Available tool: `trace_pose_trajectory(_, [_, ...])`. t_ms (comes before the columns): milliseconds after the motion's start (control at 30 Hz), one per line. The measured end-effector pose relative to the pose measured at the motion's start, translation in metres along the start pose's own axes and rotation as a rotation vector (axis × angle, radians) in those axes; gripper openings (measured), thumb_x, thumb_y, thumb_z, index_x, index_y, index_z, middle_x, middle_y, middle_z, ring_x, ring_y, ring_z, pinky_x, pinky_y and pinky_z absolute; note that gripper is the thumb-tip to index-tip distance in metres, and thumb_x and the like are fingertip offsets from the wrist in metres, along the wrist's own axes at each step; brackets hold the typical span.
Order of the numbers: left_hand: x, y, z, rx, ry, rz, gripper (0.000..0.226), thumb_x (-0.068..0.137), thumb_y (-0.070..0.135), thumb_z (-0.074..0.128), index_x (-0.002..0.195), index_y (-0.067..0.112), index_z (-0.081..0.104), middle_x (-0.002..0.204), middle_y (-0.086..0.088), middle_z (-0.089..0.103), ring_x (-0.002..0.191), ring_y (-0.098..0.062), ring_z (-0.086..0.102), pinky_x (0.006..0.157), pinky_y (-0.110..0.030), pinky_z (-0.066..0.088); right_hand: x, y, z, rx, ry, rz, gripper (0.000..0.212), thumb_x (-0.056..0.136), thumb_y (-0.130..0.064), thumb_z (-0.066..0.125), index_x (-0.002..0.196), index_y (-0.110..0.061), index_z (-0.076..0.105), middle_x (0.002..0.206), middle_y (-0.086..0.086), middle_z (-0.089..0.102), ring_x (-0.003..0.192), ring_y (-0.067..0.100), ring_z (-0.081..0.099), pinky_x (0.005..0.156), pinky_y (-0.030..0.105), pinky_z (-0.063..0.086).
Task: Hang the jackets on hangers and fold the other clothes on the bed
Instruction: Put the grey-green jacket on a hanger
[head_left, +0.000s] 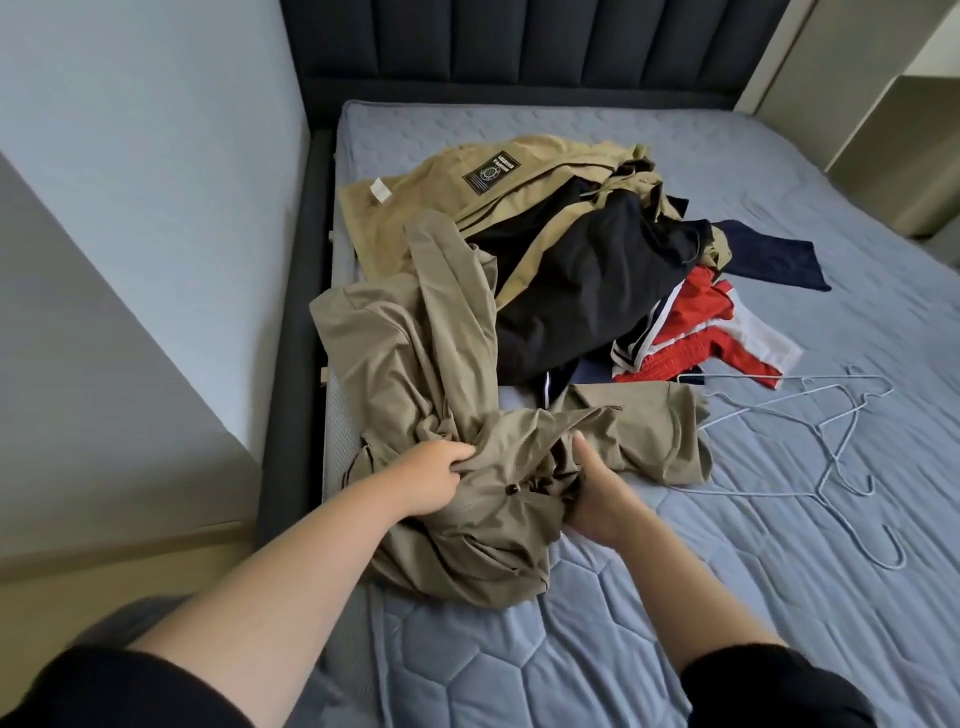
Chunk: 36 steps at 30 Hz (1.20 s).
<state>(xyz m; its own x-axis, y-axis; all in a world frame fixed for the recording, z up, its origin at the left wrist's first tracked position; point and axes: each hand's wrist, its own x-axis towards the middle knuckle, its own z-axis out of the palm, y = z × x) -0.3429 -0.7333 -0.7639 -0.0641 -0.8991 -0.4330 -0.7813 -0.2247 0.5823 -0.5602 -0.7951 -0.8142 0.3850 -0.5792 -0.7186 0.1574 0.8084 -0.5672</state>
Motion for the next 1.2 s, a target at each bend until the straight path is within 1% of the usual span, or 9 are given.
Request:
trace_pose_trajectory(133, [-0.005,0.009,0.005,-0.002,-0.035,0.026,0.047,0.097,0.008,0.041,0.142,0.023,0.043,0.149,0.001,0.039,0.139,-0.019,0.033,0.111,-0.026,0.026,0.003,-0.007,0.036,-0.033,0.173,-0.24,0.033,0.089,-0.019,0.066,0.118,-0.006,0.06,0.113,0.019,0.068,0.097,0.029,0.067,0.075,0.039,0.056])
trace_pose_trajectory(267, [-0.018,0.017,0.003,-0.122,-0.15,0.125,0.045,0.094,0.009,0.049,0.135,0.027,0.053,0.136,0.01,0.053,0.128,-0.01,0.045,0.099,-0.015,0.029,-0.02,-0.034,0.054,-0.325,0.383,-0.656,0.043,0.077,0.01,0.053,0.113,-0.012,0.057,0.104,0.008,0.068,0.097,0.023,0.064,0.079,0.028,0.053])
trace_pose_trajectory(467, [-0.03,0.025,-0.013,-0.748,-0.335,0.059,0.029,0.094,0.014,0.056,0.123,0.019,0.06,0.113,0.005,0.066,0.103,-0.007,0.062,0.091,-0.023,0.049,-0.074,-0.092,0.088,-1.328,0.557,-0.932,0.016,0.065,-0.012,0.049,0.08,-0.011,0.057,0.071,0.003,0.061,0.069,0.024,0.057,0.057,0.031,0.045])
trace_pose_trajectory(533, [-0.032,0.018,-0.021,-0.948,-0.279,-0.038,0.018,0.098,0.015,0.05,0.111,0.017,0.061,0.094,0.001,0.071,0.082,-0.009,0.067,0.072,-0.024,0.056,-0.067,-0.096,0.101,-1.475,0.354,-0.923,0.024,0.07,-0.02,0.056,0.093,-0.013,0.062,0.088,0.003,0.067,0.085,0.026,0.062,0.07,0.036,0.052])
trace_pose_trajectory(600, [-0.027,0.003,-0.022,-0.969,0.013,-0.192,0.016,0.098,0.016,0.049,0.108,0.015,0.061,0.105,-0.01,0.068,0.093,-0.021,0.067,0.082,-0.037,0.057,-0.047,-0.081,0.106,-1.566,0.149,-0.81,0.052,0.079,-0.04,0.067,0.126,-0.022,0.056,0.124,-0.002,0.06,0.116,0.019,0.055,0.096,0.031,0.044])
trace_pose_trajectory(667, [-0.02,-0.016,-0.019,-0.939,0.301,-0.347,0.015,0.097,0.017,0.05,0.105,0.016,0.063,0.116,-0.014,0.064,0.106,-0.028,0.061,0.089,-0.042,0.054,-0.025,-0.056,0.098,-1.408,0.119,-0.778,0.069,0.08,-0.05,0.068,0.14,-0.024,0.046,0.141,-0.005,0.048,0.131,0.011,0.041,0.103,0.019,0.029])
trace_pose_trajectory(800, [-0.016,-0.036,-0.01,-1.093,0.391,-0.339,0.023,0.095,0.02,0.052,0.116,0.027,0.057,0.122,-0.005,0.061,0.107,-0.02,0.059,0.077,-0.034,0.054,0.013,-0.014,0.067,-1.075,0.458,-0.723,0.075,0.073,-0.056,0.072,0.133,-0.015,0.05,0.131,0.005,0.054,0.125,0.02,0.047,0.104,0.027,0.034])
trace_pose_trajectory(967, [-0.006,-0.026,-0.009,-1.388,0.316,-0.243,0.046,0.094,0.015,0.057,0.138,0.022,0.046,0.126,-0.005,0.059,0.105,-0.018,0.061,0.083,-0.034,0.052,0.022,0.018,0.052,-0.959,0.179,-0.443,0.114,0.057,-0.061,0.078,0.149,-0.025,0.021,0.132,-0.011,0.043,0.123,0.009,0.041,0.101,0.025,0.032])
trace_pose_trajectory(1200, [-0.008,-0.002,-0.021,-1.263,0.164,-0.096,0.034,0.087,0.0,0.061,0.118,0.014,0.061,0.107,-0.007,0.068,0.097,-0.019,0.065,0.086,-0.028,0.051,0.007,-0.01,0.042,-0.944,0.338,-0.707,0.045,0.076,0.005,0.061,0.115,-0.018,0.067,0.094,-0.003,0.07,0.099,0.019,0.063,0.066,-0.001,0.038])
